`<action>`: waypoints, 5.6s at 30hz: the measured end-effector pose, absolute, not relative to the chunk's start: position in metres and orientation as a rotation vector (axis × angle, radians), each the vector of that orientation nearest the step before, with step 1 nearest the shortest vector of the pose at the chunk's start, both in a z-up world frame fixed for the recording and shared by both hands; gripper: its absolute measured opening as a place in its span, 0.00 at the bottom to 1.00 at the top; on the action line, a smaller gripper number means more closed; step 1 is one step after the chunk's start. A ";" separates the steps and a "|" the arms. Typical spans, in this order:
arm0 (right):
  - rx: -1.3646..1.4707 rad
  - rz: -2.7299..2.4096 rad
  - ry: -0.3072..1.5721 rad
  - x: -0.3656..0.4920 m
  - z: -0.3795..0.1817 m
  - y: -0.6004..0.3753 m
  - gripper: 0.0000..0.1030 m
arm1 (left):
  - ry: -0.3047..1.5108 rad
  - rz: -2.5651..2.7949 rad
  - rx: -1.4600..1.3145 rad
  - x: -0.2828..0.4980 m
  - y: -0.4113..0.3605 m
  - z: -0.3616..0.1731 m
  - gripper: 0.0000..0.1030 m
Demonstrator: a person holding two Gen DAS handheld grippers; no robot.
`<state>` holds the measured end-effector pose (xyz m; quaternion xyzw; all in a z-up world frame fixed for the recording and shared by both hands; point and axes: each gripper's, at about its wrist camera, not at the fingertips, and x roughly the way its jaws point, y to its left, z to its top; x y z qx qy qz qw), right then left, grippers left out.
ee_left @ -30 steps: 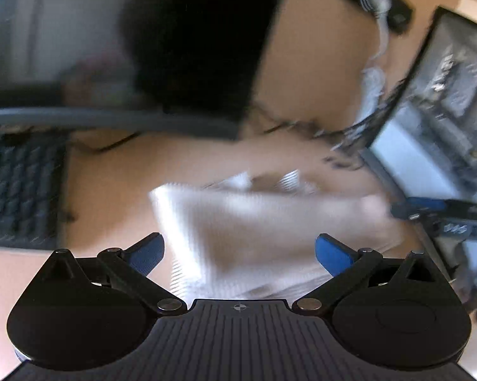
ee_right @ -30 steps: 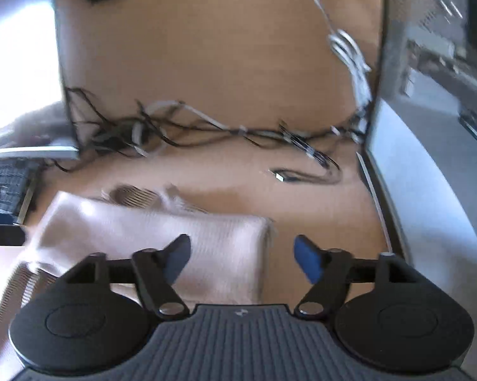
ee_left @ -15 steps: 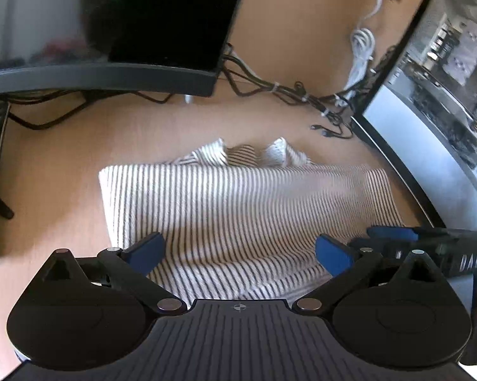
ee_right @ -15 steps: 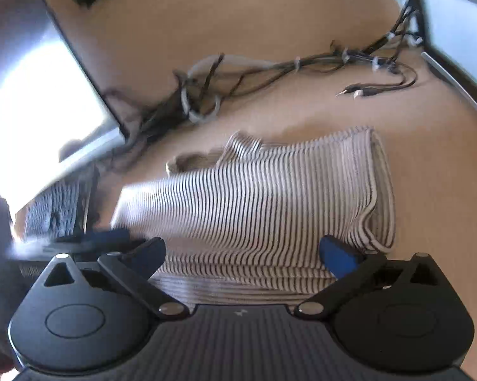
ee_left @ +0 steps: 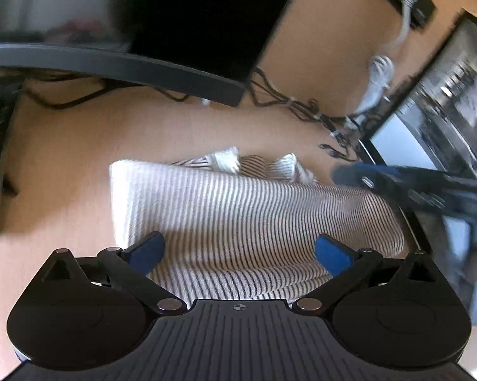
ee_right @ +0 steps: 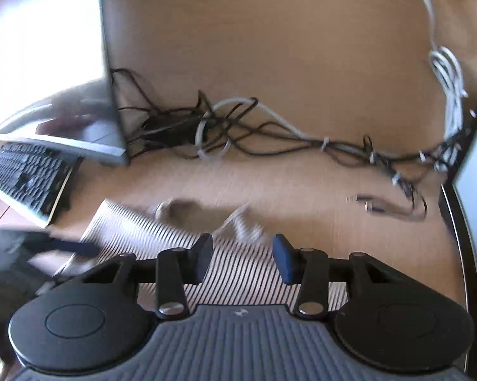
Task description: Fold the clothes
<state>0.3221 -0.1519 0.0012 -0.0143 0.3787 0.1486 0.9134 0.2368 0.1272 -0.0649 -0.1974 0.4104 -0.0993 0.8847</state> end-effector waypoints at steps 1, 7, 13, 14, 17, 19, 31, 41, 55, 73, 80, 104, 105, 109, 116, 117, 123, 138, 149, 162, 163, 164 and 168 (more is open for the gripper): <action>-0.016 0.309 0.789 0.336 -0.002 -0.152 0.41 | 0.855 -0.190 -0.427 0.233 0.131 -0.062 1.00; -0.009 0.348 0.889 0.388 -0.039 -0.140 0.41 | 0.857 -0.086 -0.523 0.209 0.157 -0.048 1.00; -0.006 0.382 0.883 0.378 -0.032 -0.147 0.05 | 0.876 0.011 -0.616 0.193 0.197 -0.047 1.00; 0.008 0.398 0.860 0.366 -0.019 -0.151 0.05 | 0.869 0.002 -0.633 0.192 0.203 -0.046 1.00; 0.052 0.473 0.805 0.318 0.023 -0.166 0.05 | 0.847 -0.032 -0.677 0.193 0.218 -0.043 1.00; 0.037 0.510 0.812 0.280 0.035 -0.169 0.05 | 0.830 -0.069 -0.682 0.202 0.223 -0.038 1.00; 0.018 0.556 1.008 0.159 -0.010 -0.152 0.04 | 0.841 -0.365 -0.431 0.272 0.155 -0.003 0.99; 0.017 0.337 0.792 0.158 0.035 -0.199 0.38 | 1.016 -0.429 -0.145 0.237 0.131 -0.045 0.70; 0.384 0.269 1.064 0.168 -0.023 -0.240 0.76 | 1.159 -0.405 -0.671 0.254 0.193 -0.063 0.95; 0.336 0.271 0.833 0.271 -0.004 -0.242 0.29 | 1.055 -0.419 -0.582 0.324 0.145 -0.047 0.42; 0.253 0.128 0.916 0.253 -0.026 -0.267 0.43 | 1.179 -0.407 -0.523 0.300 0.136 -0.077 0.46; 0.333 0.218 0.771 0.247 0.007 -0.247 0.17 | 1.008 -0.409 -0.678 0.349 0.121 -0.047 0.25; 0.319 0.230 0.752 0.245 0.015 -0.244 0.17 | 0.993 -0.420 -0.666 0.343 0.121 -0.040 0.25; 0.320 0.253 0.738 0.225 0.031 -0.248 0.17 | 0.971 -0.468 -0.639 0.308 0.122 -0.019 0.25; 0.350 0.251 0.813 0.180 0.024 -0.253 0.18 | 1.059 -0.502 -0.655 0.247 0.109 -0.033 0.25; 0.354 0.252 0.828 0.177 0.020 -0.252 0.20 | 1.077 -0.495 -0.658 0.242 0.110 -0.038 0.25; 0.318 0.130 0.917 0.168 -0.014 -0.245 0.49 | 1.160 -0.450 -0.659 0.232 0.114 -0.068 0.27; 0.249 0.146 0.764 0.167 0.025 -0.247 0.18 | 1.084 -0.518 -0.670 0.220 0.114 -0.042 0.25; 0.175 0.060 0.910 0.167 -0.019 -0.259 0.30 | 1.291 -0.418 -0.674 0.195 0.116 -0.088 0.32; 0.037 0.123 0.708 0.176 0.043 -0.245 0.63 | 0.948 -0.529 -0.326 0.194 0.114 0.033 0.91; 0.037 0.123 0.712 0.178 0.041 -0.245 0.64 | 0.929 -0.524 -0.307 0.192 0.116 0.039 0.92; 0.037 0.123 0.715 0.180 0.038 -0.245 0.64 | 0.910 -0.518 -0.288 0.190 0.118 0.046 0.92; 0.042 0.119 0.730 0.191 0.027 -0.244 0.77 | 0.885 -0.545 -0.382 0.193 0.122 0.051 0.92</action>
